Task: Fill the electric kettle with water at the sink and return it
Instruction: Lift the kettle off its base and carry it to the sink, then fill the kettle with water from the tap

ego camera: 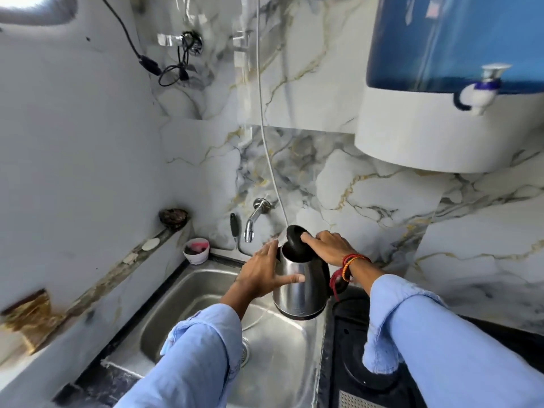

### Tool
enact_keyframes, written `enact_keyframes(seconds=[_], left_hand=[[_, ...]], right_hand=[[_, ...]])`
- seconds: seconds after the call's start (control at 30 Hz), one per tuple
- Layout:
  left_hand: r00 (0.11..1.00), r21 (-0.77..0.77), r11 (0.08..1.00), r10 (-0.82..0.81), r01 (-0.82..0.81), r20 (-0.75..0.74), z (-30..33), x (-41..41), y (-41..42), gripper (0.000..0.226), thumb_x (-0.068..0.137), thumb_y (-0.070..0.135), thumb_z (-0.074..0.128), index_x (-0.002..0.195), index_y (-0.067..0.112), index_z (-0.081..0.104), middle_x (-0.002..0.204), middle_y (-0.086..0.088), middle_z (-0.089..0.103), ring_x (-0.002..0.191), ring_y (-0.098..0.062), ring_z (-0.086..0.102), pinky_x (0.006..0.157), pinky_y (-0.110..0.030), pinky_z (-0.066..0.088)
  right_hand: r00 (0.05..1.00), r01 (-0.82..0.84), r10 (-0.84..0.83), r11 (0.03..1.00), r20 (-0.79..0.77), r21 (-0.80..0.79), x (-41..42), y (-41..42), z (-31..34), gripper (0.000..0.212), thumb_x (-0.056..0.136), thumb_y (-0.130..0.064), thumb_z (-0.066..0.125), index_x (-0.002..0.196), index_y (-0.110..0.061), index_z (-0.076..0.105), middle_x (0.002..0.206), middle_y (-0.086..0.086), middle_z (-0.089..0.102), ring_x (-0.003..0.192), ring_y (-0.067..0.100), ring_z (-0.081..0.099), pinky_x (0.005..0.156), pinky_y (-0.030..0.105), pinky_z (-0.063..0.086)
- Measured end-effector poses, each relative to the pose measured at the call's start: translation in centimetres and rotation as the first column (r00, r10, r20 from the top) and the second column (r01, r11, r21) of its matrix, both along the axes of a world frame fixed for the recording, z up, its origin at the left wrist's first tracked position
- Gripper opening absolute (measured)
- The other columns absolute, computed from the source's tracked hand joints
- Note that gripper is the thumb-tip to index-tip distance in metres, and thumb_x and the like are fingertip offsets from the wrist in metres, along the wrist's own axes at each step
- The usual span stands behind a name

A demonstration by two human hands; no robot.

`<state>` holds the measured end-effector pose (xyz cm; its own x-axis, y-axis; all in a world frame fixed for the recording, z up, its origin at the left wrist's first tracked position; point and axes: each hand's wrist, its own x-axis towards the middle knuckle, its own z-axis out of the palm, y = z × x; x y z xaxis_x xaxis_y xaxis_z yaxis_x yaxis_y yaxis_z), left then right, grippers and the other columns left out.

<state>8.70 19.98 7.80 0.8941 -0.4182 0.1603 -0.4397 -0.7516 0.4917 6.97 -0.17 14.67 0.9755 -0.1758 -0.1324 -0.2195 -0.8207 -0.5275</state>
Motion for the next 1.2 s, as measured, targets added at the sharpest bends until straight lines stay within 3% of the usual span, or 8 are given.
enact_keyframes(seconds=[0.1, 0.27, 0.4, 0.5, 0.83, 0.97, 1.1, 1.2], left_hand=[[0.997, 0.002, 0.999, -0.041, 0.041, -0.064, -0.7, 2.4, 3.2, 0.14, 0.056, 0.099, 0.055, 0.159, 0.012, 0.017, 0.163, -0.01, 0.033, 0.144, -0.029, 0.041, 0.114, -0.041, 0.036], [0.988, -0.002, 0.993, -0.118, 0.118, -0.097, -1.8, 6.9, 8.4, 0.13, 0.058, 0.096, 0.06, 0.156, 0.022, 0.019, 0.155, -0.007, 0.043, 0.132, -0.03, 0.053, 0.106, -0.043, 0.044], [0.977, 0.024, 0.989, -0.144, 0.149, -0.157, -4.0, 9.5, 11.2, 0.133, 0.056, 0.097, 0.06, 0.157, 0.021, 0.017, 0.158, -0.007, 0.038, 0.134, -0.031, 0.051, 0.108, -0.047, 0.044], [0.973, 0.058, 0.986, -0.142, 0.155, -0.183, -5.6, 10.8, 12.5, 0.131, 0.055, 0.097, 0.06, 0.153, 0.019, 0.022, 0.155, -0.01, 0.043, 0.129, -0.034, 0.054, 0.103, -0.049, 0.046], [0.955, 0.112, 0.973, -0.171, 0.203, -0.241, -9.2, 15.2, 14.0, 0.12, 0.06, 0.097, 0.055, 0.145, 0.016, 0.034, 0.149, -0.01, 0.048, 0.134, -0.031, 0.049, 0.105, -0.045, 0.042], [0.947, 0.147, 0.967, -0.16, 0.207, -0.278, -9.7, 17.4, 13.7, 0.116, 0.063, 0.098, 0.05, 0.147, 0.019, 0.036, 0.148, -0.01, 0.049, 0.134, -0.031, 0.05, 0.107, -0.048, 0.041], [0.961, 0.034, 0.982, -0.177, 0.188, -0.215, -8.7, 19.6, 13.1, 0.083, 0.084, 0.083, 0.047, 0.137, 0.018, 0.053, 0.129, -0.012, 0.066, 0.119, -0.029, 0.062, 0.098, -0.045, 0.05], [0.994, -0.026, 0.997, -0.075, 0.073, -0.074, -7.3, 21.5, 11.7, 0.068, 0.091, 0.064, 0.059, 0.126, 0.007, 0.064, 0.113, -0.015, 0.071, 0.106, -0.03, 0.066, 0.084, -0.039, 0.053]], right_hand=[[1.0, 0.021, -0.019, 0.996, -0.025, 0.091, 1.5, 2.6, -1.0, 0.079, 0.083, -0.073, 0.018, 0.108, -0.011, 0.06, 0.118, 0.021, 0.065, 0.105, 0.039, 0.058, 0.086, 0.043, 0.043], [0.974, 0.224, -0.22, 0.902, -0.053, 0.37, 4.7, 6.8, -3.2, 0.057, 0.109, -0.042, 0.028, 0.139, -0.002, 0.055, 0.135, 0.03, 0.061, 0.123, 0.048, 0.059, 0.106, 0.054, 0.049], [0.958, 0.283, -0.272, 0.846, -0.091, 0.453, 6.1, 9.5, -5.6, 0.076, 0.095, -0.072, 0.028, 0.116, -0.011, 0.068, 0.119, 0.015, 0.071, 0.109, 0.035, 0.069, 0.088, 0.042, 0.059], [0.957, 0.288, -0.257, 0.823, -0.13, 0.49, 7.3, 10.5, -8.0, 0.078, 0.1, -0.069, 0.023, 0.112, -0.008, 0.071, 0.114, 0.016, 0.074, 0.093, 0.03, 0.072, 0.071, 0.033, 0.054], [0.946, 0.325, -0.256, 0.723, -0.199, 0.609, 11.3, 11.9, -12.7, 0.073, 0.098, -0.073, 0.026, 0.105, -0.021, 0.077, 0.12, 0.015, 0.077, 0.111, 0.03, 0.073, 0.109, 0.048, 0.051], [0.945, 0.328, -0.253, 0.696, -0.21, 0.639, 13.4, 11.8, -13.6, 0.071, 0.102, -0.069, 0.027, 0.106, -0.018, 0.076, 0.126, 0.02, 0.074, 0.121, 0.038, 0.068, 0.108, 0.052, 0.052], [0.945, 0.327, -0.244, 0.744, -0.218, 0.583, 15.3, 11.4, -14.2, 0.072, 0.102, -0.068, 0.025, 0.125, -0.019, 0.073, 0.131, 0.014, 0.07, 0.119, 0.033, 0.066, 0.082, 0.038, 0.055], [0.941, 0.339, -0.249, 0.734, -0.23, 0.589, 16.5, 11.4, -14.7, 0.072, 0.099, -0.069, 0.033, 0.123, -0.014, 0.073, 0.126, 0.017, 0.072, 0.118, 0.037, 0.068, 0.102, 0.052, 0.056]])
